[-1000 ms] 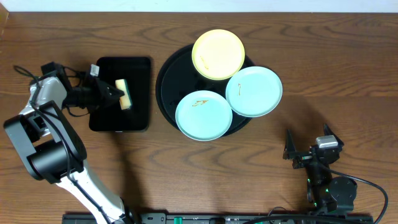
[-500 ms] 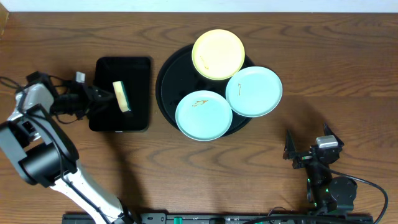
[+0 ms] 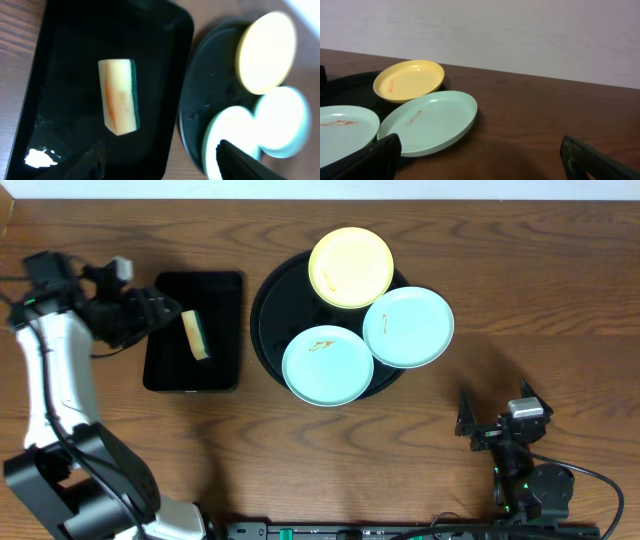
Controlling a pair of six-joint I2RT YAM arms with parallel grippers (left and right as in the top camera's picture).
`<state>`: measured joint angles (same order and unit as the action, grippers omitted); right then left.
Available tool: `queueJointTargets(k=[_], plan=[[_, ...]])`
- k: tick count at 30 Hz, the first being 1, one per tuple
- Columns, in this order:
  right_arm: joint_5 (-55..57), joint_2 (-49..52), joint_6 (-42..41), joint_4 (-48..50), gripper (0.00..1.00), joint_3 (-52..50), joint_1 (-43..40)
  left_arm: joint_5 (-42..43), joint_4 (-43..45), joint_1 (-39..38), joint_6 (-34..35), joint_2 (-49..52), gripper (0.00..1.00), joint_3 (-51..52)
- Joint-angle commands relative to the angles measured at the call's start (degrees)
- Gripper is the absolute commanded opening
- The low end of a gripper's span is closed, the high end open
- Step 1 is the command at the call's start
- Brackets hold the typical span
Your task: Clean dirty plates on tray and stack at the side
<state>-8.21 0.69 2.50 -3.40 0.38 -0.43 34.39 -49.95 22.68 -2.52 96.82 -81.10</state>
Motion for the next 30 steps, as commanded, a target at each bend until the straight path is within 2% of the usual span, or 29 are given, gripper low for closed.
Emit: queueJointTargets(k=[1, 3, 5, 7, 11, 18, 23, 27, 30], plan=[[-0.63, -0.31, -0.74, -0.17, 0.99, -0.07, -0.15, -15.5, -0.37, -5.22, 3.1, 0.7, 0.75, -0.61], [-0.63, -0.31, -0.74, -0.17, 0.99, -0.07, -0.15, -19.41, -0.26, -8.24, 3.56, 1.4, 0.74, 0.02], [-0.63, -0.31, -0.74, -0.17, 0.99, -0.07, -0.15, -22.77, 0.0, -10.88, 3.56, 2.34, 0.67, 0.57], [-0.63, -0.31, -0.76, -0.17, 0.99, -0.07, -0.15, -25.97, 0.59, -13.16, 3.74, 3.69, 0.65, 0.76], [-0.63, -0.31, -0.74, -0.17, 0.99, -0.07, -0.15, -27.43, 2.62, -15.76, 3.72, 6.73, 0.6, 0.76], [-0.63, -0.31, -0.74, -0.17, 0.99, -0.07, -0.15, -31.32, 3.69, -16.22, 3.72, 12.09, 0.54, 0.76], [-0.63, -0.31, -0.74, -0.17, 0.99, -0.07, -0.15, -34.07, 3.54, -16.22, 3.69, 14.36, 0.43, 0.76], [-0.63, -0.31, -0.74, -0.17, 0.99, -0.07, -0.15, -35.08, 3.56, -16.22, 3.69, 14.53, 0.25, 0.79], [-0.63, -0.31, -0.74, -0.17, 0.99, -0.07, -0.15, -39.56, 2.97, -16.22, 3.69, 14.53, 0.25, 0.79]])
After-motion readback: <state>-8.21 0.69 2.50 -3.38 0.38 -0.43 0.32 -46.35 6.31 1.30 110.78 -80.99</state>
